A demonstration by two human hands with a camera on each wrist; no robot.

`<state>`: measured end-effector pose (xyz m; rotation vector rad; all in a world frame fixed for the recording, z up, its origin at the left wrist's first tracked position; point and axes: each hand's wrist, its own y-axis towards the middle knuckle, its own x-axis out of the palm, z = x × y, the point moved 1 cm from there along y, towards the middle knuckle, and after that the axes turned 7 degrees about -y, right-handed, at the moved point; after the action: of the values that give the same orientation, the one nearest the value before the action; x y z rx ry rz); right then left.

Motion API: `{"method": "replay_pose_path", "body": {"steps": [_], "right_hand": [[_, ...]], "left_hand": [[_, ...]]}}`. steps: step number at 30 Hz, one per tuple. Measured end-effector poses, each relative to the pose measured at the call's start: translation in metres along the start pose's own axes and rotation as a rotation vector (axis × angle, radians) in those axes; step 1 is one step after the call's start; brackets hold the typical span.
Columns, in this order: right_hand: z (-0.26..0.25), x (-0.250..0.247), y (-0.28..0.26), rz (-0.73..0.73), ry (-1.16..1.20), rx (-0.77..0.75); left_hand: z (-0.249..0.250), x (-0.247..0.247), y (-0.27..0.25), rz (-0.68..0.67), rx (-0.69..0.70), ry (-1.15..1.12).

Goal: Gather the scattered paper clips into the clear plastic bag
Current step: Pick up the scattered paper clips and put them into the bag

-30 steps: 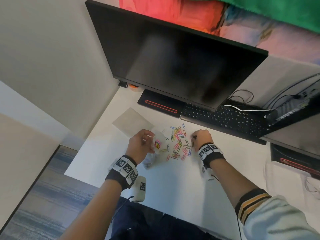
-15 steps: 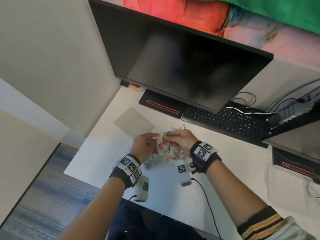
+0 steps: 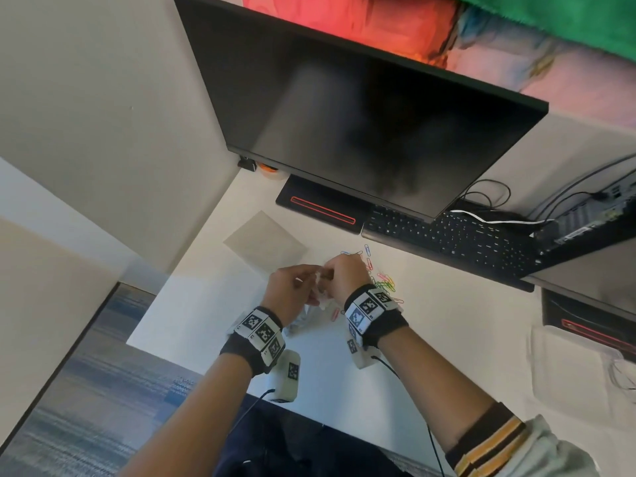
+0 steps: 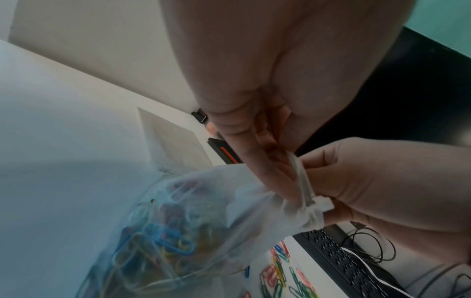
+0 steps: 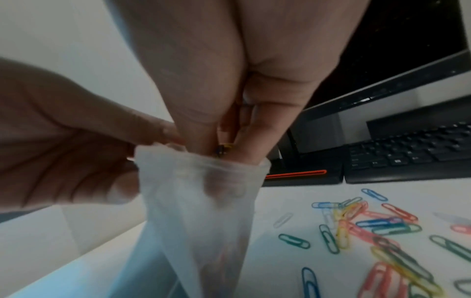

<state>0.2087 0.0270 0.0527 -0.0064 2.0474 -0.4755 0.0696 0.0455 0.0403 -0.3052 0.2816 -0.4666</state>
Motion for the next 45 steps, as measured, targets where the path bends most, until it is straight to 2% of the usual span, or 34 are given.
{"method": "replay_pose_path", "body": {"steps": [4,7,10,12,14,16,17,22,26,28,32,36,38,41,45], "right_hand": [[-0.006,-0.005,-0.007,-0.051,0.001,-0.072],[-0.007,-0.017,-0.014,-0.082,0.109,-0.132],[0.004,-0.033,-0.016,-0.033,0.268,-0.15],[0.023,-0.038,-0.006,0.08,0.334,-0.099],[0.051,-0.036,0.015,0.194,0.215,0.028],[0.075,-0.024,0.035,0.119,0.016,0.181],[0.083,-0.015,0.043,0.056,-0.049,0.212],[0.066,0.027,0.059,0.009,-0.279,-0.008],[0.046,0.043,0.053,-0.158,-0.485,-0.206],[0.048,0.042,0.045,-0.195,-0.59,-0.232],[0.068,0.032,0.032,-0.161,-0.675,-0.197],[0.076,0.028,0.024,-0.238,-0.649,-0.194],[0.073,0.023,0.023,-0.202,-0.613,-0.174],[0.077,0.017,0.023,-0.144,-0.533,-0.056],[0.096,0.002,0.018,0.072,-0.093,0.193]], "left_hand": [[-0.002,-0.004,0.001,0.025,-0.004,-0.038],[-0.003,-0.01,-0.001,0.043,-0.006,-0.072],[-0.005,-0.021,-0.004,0.069,-0.014,-0.112],[-0.007,-0.031,-0.008,0.09,-0.01,-0.131],[-0.007,-0.04,-0.013,0.115,-0.009,-0.152],[-0.005,-0.048,-0.018,0.132,-0.008,-0.175],[-0.004,-0.052,-0.021,0.137,-0.005,-0.189],[-0.008,-0.063,-0.026,0.152,0.016,-0.179],[-0.009,-0.063,-0.024,0.137,0.015,-0.177],[-0.01,-0.062,-0.022,0.13,0.013,-0.179],[-0.013,-0.058,-0.021,0.116,0.017,-0.172],[-0.013,-0.05,-0.022,0.105,0.004,-0.171],[-0.013,-0.047,-0.022,0.103,-0.005,-0.166],[-0.013,-0.043,-0.021,0.094,-0.023,-0.136],[-0.009,-0.036,-0.021,0.061,-0.05,-0.106]]}}
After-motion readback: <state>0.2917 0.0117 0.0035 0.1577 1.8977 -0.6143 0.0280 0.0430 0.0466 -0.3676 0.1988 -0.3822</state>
